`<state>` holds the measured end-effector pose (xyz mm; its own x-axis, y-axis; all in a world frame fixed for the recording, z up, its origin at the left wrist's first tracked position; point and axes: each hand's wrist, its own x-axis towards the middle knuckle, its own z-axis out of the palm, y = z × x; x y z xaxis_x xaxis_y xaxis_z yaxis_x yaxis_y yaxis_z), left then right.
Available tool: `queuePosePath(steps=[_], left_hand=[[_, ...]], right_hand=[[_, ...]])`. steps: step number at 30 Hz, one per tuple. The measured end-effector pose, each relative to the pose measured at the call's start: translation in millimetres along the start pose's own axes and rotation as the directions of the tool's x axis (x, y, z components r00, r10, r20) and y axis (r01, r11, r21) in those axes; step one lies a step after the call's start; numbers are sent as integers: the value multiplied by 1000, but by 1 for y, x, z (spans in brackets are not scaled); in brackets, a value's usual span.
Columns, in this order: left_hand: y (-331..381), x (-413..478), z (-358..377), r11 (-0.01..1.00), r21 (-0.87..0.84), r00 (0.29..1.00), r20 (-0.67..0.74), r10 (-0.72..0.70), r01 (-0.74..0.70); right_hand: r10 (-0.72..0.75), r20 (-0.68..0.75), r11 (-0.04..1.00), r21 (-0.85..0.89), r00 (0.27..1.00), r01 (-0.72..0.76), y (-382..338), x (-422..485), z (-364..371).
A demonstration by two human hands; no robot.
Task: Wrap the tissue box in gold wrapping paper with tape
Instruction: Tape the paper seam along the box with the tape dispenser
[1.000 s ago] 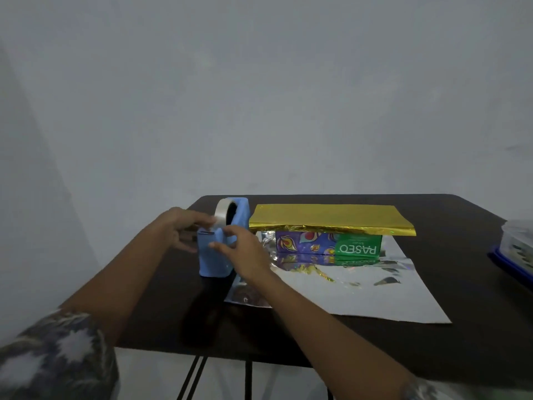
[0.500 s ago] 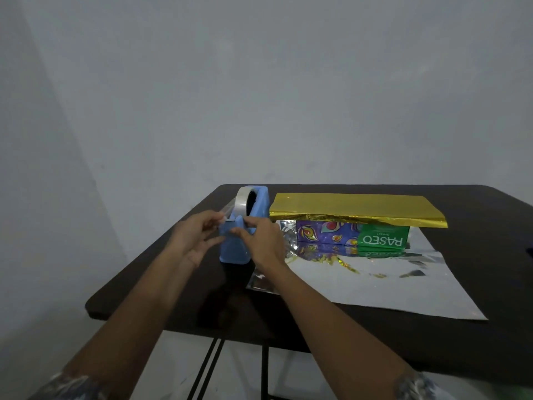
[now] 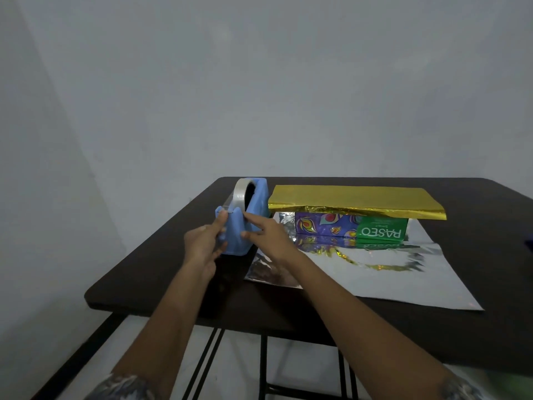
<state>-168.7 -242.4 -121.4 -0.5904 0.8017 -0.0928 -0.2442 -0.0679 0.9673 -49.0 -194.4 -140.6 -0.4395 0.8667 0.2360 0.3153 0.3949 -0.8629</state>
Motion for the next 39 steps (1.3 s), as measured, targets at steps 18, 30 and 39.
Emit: queuePosePath(steps=[18, 30, 39], left_hand=[[-8, -15, -6, 994, -56, 990, -101, -97, 92], [-24, -106, 159, 989, 85, 868, 493, 61, -118], [-65, -104, 209, 1000, 20, 921, 388, -10, 2]], right_hand=[[-56, -392, 847, -505, 918, -164, 46, -77, -209], [-9, -288, 761, -623, 957, -181, 67, -60, -231], [-73, -290, 788, -603, 954, -123, 69, -60, -239]])
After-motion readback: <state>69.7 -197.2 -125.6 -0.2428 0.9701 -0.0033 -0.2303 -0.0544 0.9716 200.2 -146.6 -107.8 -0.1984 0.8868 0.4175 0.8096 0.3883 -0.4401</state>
